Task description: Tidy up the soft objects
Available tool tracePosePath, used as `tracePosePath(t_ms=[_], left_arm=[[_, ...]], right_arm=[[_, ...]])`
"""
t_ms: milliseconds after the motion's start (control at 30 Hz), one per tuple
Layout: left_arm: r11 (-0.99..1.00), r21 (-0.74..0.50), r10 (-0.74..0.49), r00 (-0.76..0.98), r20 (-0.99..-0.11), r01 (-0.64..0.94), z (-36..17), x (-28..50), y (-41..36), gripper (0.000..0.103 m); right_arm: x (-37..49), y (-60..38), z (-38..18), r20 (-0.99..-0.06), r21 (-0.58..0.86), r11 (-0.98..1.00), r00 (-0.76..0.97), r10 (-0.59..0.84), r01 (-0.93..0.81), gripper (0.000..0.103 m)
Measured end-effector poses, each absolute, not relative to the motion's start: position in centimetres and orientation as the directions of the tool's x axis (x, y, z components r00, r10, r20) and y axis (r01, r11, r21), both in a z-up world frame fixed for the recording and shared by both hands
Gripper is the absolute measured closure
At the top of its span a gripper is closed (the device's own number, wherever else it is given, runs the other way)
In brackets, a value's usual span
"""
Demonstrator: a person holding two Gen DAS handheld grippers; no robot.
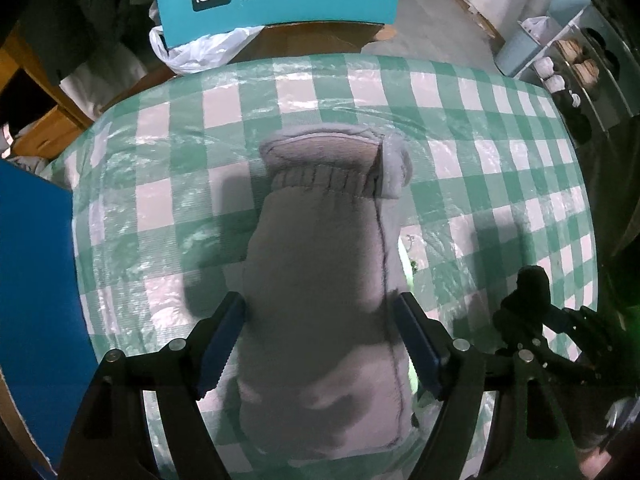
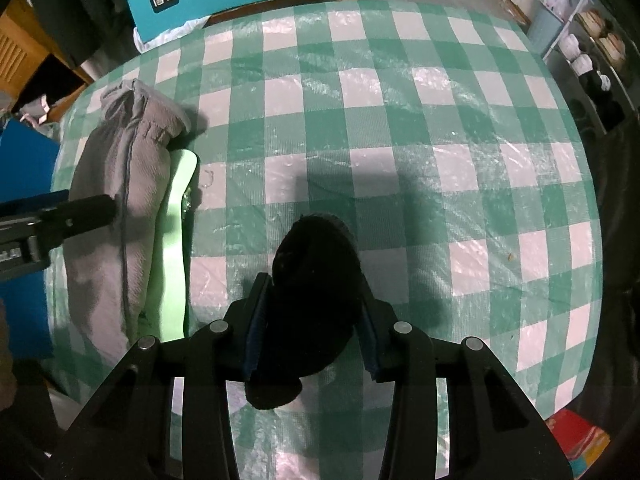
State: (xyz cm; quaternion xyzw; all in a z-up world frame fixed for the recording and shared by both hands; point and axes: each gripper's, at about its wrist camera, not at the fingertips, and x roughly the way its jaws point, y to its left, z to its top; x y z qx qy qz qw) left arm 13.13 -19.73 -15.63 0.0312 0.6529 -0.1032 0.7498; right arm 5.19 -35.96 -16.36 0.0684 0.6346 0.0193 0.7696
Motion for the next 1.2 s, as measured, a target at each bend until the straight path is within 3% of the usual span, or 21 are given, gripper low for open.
tracePosePath(t_ms=[267, 367, 600, 800, 967, 1200], left_arm=[[0.979, -0.045, -0.071, 0.123, -0.99, 0.199, -16.5, 13.6, -21.0, 0.023], [0.976, -0.021, -0.049, 0.122, -0.991, 0.216, -17.0, 13.7, -21.6, 0.015], [0.972, -0.049, -0.074, 0.102, -0.992, 0.229, -18.8, 13.6, -21.7, 0.017], [0.971, -0.093, -0.119, 0.11, -0.987, 0.218, -18.2, 13.4, -21.0, 0.041], [0.965, -0.153, -0.178, 0.101, -0.979, 0.214, -17.3, 13.2, -20.7, 0.074], [0.951, -0.173, -0.21, 0.126, -0.97, 0.255, -15.6, 12.4, -20.6, 0.08]], right_arm=[[5.2, -35.7, -14.9, -0.969, 0.124, 0.991, 0.221, 0.111, 0.047, 0.063], [5.3, -35.5, -14.2, -0.965, 0.128, 0.991, 0.235, 0.115, 0.041, 0.063], [5.4, -35.2, -13.6, -0.962, 0.129, 0.991, 0.245, 0.116, 0.037, 0.063], [5.5, -35.2, -13.7, -0.965, 0.13, 0.991, 0.234, 0.117, 0.043, 0.063], [5.6, -35.3, -13.9, -0.968, 0.127, 0.991, 0.224, 0.112, 0.052, 0.063], [5.7, -34.8, -13.1, -0.964, 0.125, 0.991, 0.239, 0.112, 0.04, 0.063]])
